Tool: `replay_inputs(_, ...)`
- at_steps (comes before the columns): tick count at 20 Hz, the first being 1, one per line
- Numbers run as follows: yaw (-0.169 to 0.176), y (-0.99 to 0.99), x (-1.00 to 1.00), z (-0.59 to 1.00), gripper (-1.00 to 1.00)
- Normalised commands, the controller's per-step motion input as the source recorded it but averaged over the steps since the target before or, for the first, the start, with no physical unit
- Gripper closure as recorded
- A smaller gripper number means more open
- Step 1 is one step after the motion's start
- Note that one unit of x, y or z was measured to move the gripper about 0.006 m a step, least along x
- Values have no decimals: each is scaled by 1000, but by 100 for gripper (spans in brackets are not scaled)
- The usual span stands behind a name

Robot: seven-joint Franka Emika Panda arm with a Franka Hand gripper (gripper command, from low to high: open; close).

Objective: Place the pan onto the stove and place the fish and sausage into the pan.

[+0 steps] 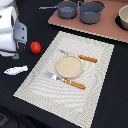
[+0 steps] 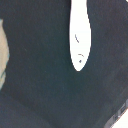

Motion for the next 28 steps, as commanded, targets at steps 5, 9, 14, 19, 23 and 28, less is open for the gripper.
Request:
replay_inputs(5, 26, -232, 72, -391, -100)
replay_inputs(9, 1, -310, 108, -405, -100)
replay_inputs(14, 0, -236, 94, -399, -100)
replay_inputs(19, 0, -127, 174, -331, -100)
replay_inputs(23, 1, -43, 164, -330, -100)
replay_inputs(28, 0, -48, 157, -292, -100)
